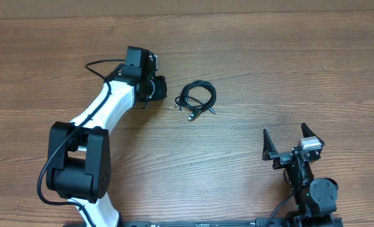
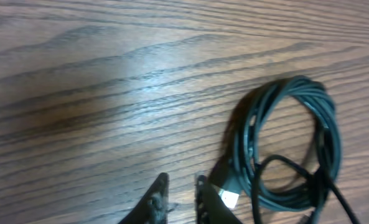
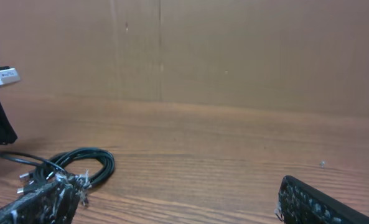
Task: Untangle cables
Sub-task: 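Lift the left gripper up and back away from the cables, then move the right gripper forward toward the cable bundle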
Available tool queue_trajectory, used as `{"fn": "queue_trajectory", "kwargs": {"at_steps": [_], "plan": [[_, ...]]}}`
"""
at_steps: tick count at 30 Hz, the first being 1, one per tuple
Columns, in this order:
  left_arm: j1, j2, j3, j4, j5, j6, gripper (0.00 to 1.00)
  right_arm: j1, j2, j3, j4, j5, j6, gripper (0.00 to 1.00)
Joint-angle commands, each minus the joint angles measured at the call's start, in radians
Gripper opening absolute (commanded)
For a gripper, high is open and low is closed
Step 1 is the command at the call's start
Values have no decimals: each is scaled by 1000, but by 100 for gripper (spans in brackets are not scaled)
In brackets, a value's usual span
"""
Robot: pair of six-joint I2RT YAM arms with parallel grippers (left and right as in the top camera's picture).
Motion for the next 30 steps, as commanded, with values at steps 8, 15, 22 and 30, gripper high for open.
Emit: {"fn": "queue_trajectory", "kwargs": {"at_steps": [8, 15, 22, 30], "plan": [[3, 0, 18, 5, 137, 45, 11, -8, 3, -2, 13, -208, 200, 100], [3, 0, 18, 8, 137, 45, 11, -8, 86, 173, -93, -206, 229, 100], [3, 0, 18, 9, 132, 46, 13, -8, 365, 477, -222, -220, 262, 100], [3, 0, 18, 8, 132, 57, 13, -8, 789, 947, -610, -322, 264, 100]]}}
